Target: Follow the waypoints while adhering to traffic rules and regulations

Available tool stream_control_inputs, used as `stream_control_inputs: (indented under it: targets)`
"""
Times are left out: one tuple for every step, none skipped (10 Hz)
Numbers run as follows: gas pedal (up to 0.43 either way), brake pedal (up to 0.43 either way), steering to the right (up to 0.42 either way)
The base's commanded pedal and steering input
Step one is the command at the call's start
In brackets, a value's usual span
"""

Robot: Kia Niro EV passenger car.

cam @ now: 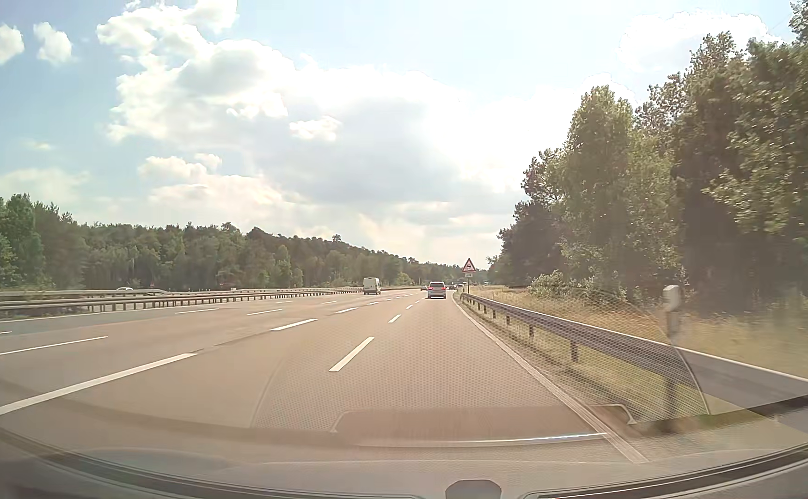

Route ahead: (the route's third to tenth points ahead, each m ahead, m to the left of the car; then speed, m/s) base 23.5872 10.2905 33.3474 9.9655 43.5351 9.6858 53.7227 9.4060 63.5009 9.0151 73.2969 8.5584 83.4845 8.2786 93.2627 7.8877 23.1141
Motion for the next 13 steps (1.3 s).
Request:
stream_control_inputs:
  targets:
    - [0.0, 0.238, 0.003]
    - [0.0, 0.238, 0.003]
    - [0.0, 0.238, 0.004]
    - [0.0, 0.238, 0.004]
    - [0.0, 0.238, 0.003]
    - [0.0, 0.238, 0.0]
    - [0.0, 0.238, 0.0]
    - [0.0, 0.244, 0.001]
    - [0.0, 0.244, 0.002]
    - [0.0, 0.244, 0.003]
    - [0.0, 0.244, 0.003]
    - [0.0, 0.244, 0.003]
    - [0.0, 0.244, 0.003]
